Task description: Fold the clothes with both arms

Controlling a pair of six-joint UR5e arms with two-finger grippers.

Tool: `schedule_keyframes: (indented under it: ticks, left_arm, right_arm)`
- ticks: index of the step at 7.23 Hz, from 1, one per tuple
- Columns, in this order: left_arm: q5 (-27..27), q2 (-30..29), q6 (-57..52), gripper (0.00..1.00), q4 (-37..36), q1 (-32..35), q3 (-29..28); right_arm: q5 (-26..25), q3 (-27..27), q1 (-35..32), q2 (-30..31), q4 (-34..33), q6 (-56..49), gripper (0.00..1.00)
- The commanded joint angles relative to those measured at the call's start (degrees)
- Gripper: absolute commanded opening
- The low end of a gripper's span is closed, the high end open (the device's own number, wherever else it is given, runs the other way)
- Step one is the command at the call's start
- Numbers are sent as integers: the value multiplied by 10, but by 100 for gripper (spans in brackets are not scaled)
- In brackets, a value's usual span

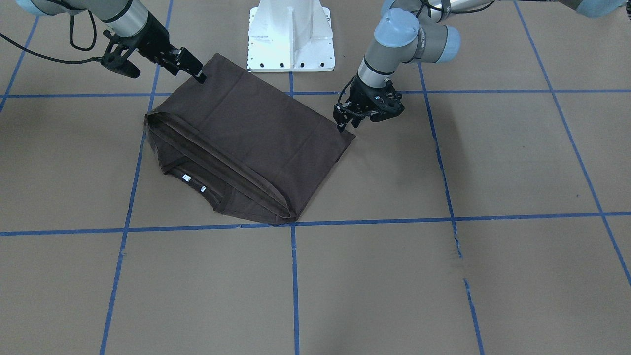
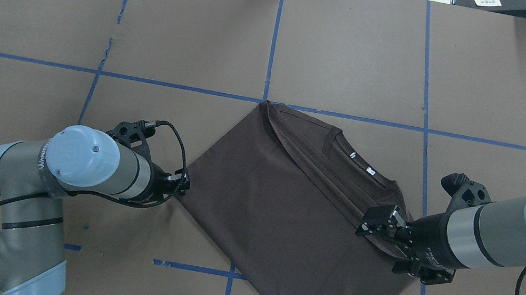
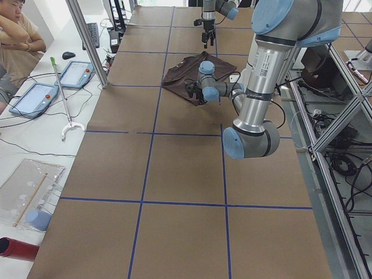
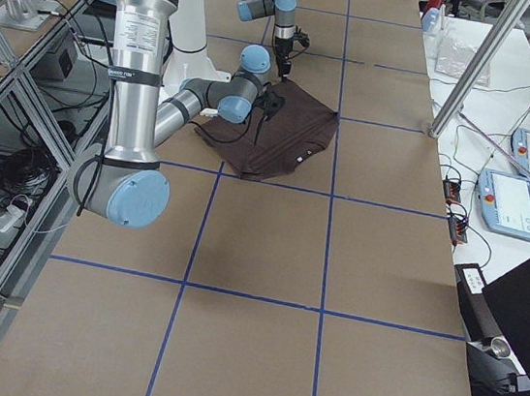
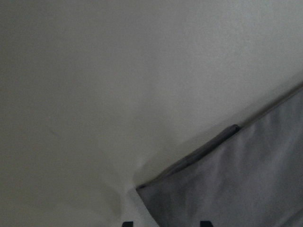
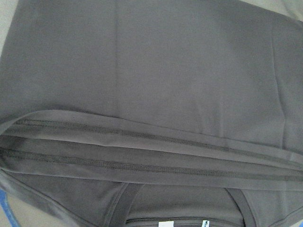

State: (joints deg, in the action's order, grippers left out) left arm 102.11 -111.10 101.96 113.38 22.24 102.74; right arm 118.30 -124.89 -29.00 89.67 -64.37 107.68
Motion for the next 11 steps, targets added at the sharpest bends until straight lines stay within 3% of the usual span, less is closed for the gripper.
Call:
schedule_keyframes:
  ticks: [1,3,5,6,7,11]
  left_arm:
    - [-1,-3,-4,50,0,1,-4]
    - [-1,-5,-5,48,-1,2,-11]
    - [-2,-5,-5,37,-1,2,-13]
    - [-2,-8,-5,25,-1,3,-13]
    - [-1,-8,-5,2,-1,3,-14]
    - [0,-25,-9,0,-47,32,-3]
  right_arm:
    - [0,1,0,1,0,1,100]
    - [0,3,0,1,0,1,100]
    - [0,3,0,2,0,1,100]
    - [0,3,0,2,0,1,100]
    - [0,3,0,5,1,1,100]
    - [-1,20,0,-1,3,0,100]
